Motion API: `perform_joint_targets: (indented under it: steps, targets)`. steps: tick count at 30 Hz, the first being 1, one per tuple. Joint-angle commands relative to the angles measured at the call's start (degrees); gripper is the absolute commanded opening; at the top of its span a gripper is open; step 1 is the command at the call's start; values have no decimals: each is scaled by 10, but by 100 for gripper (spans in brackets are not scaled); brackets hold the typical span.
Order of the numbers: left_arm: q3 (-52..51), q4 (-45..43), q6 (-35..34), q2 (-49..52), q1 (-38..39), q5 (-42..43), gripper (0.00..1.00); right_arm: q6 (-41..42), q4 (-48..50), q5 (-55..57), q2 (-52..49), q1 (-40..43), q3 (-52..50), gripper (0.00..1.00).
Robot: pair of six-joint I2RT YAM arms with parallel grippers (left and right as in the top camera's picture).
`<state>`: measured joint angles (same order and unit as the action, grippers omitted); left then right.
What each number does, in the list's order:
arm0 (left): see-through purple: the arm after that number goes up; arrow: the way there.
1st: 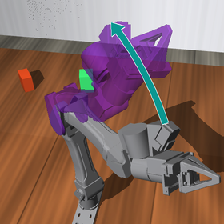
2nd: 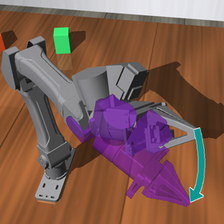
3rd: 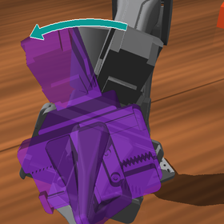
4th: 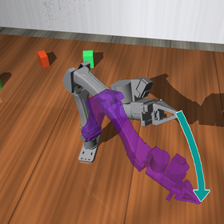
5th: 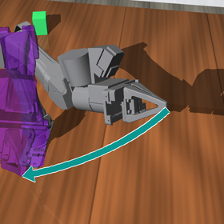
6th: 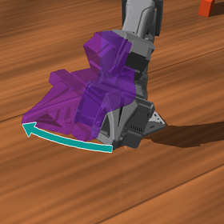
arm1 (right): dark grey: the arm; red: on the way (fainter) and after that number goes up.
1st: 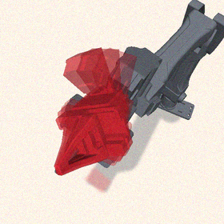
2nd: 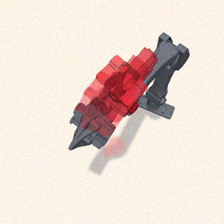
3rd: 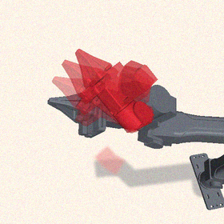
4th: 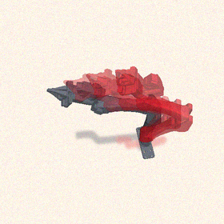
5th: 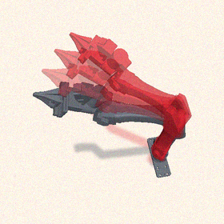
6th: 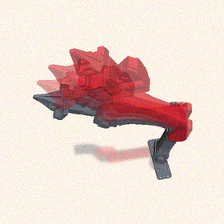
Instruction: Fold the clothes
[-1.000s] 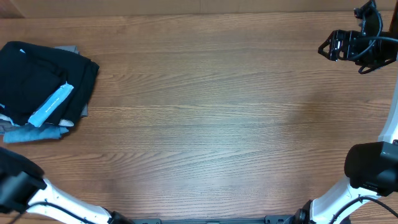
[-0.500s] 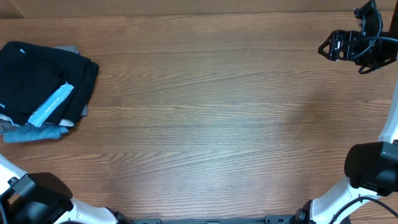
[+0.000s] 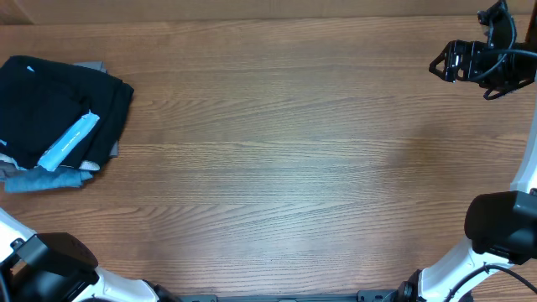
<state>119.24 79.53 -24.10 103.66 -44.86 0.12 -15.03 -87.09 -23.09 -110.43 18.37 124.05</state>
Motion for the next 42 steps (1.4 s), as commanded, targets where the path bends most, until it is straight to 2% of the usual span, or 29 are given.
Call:
perform_joint_targets:
  steps: [1, 16, 23, 28, 33, 38, 40, 42]
  targets:
    - [2, 0, -8, -1, -1, -12, 100, 3, 1, 1, 1, 1, 1, 100]
    - [1, 0, -8, -1, -1, -12, 100, 3, 1, 1, -5, -1, 1, 100]
    - [1, 0, -8, -1, -1, -12, 100, 3, 1, 1, 22, -43, 1, 100]
    - [1, 0, -8, -1, -1, -12, 100, 3, 1, 1, 86, -127, 1, 100]
    - [1, 0, -8, -1, -1, -12, 100, 2, 1, 1, 187, -267, 1, 100]
    - [1, 0, -8, -1, -1, -12, 100, -21, 2, 117, 278, -396, -2, 100]
    - [2, 0, -8, -1, -1, -12, 100, -21, 18, 130, 321, -429, -20, 100]
    - [1, 0, -8, -1, -1, -12, 100, -21, 76, 109, 392, -445, -81, 100]
